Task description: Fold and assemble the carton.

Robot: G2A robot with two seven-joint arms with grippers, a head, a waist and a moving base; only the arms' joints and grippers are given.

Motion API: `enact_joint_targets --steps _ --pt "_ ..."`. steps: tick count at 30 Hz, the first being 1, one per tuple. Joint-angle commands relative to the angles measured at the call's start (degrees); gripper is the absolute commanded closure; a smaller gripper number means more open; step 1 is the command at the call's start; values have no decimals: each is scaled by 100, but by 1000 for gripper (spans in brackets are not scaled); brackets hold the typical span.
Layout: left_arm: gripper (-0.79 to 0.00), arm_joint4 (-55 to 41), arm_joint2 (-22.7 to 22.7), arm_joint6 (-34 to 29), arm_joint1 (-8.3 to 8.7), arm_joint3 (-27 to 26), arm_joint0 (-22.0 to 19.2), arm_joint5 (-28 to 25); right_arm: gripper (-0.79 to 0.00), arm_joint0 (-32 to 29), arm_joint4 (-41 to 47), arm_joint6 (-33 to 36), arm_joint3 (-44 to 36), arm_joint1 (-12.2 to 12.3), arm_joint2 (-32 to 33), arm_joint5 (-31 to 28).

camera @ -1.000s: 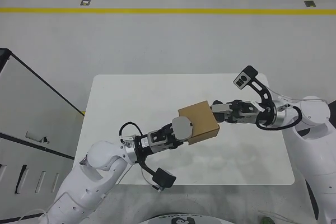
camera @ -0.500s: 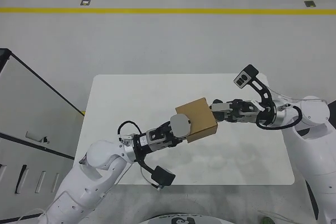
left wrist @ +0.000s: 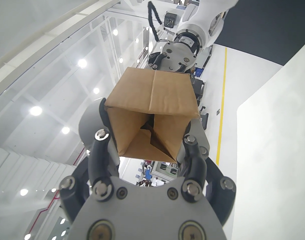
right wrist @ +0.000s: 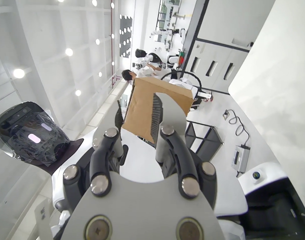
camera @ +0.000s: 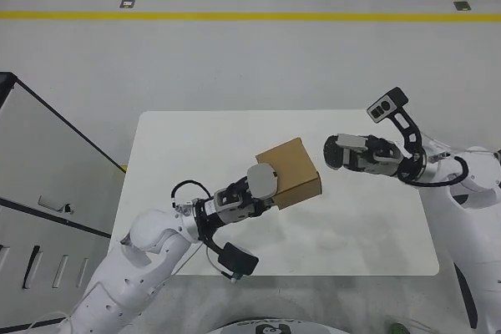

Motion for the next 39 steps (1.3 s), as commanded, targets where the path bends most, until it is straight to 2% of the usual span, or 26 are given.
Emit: enact_joint_targets --steps 1,13,17,23,27,37,39 --pt "0 -171 7 19 -10 3 -20 13 -785 -86 160 -51 16 -10 90 -210" --pt "0 -403 59 4 -38 6 -76 86 -785 -96 66 -72 -50 -9 106 -299" --pt "0 -598 72 -117 -53 -35 -50 90 -785 -154 -275 63 -303 -13 180 -1014" --pt "0 -1403 122 -240 -124 -41 -101 240 -785 -281 -686 397 -436 -26 357 -2408" --pt "0 -1509 179 -345 -155 -55 -189 201 -785 -290 -889 474 -429 -36 475 -3157" --pt "0 -1555 246 -491 -185 -121 -256 198 -785 -287 -989 446 -437 -37 484 -3226" --pt "0 -1753 275 -564 -203 -173 -229 211 -785 -229 -1462 352 -532 -42 501 -3645"
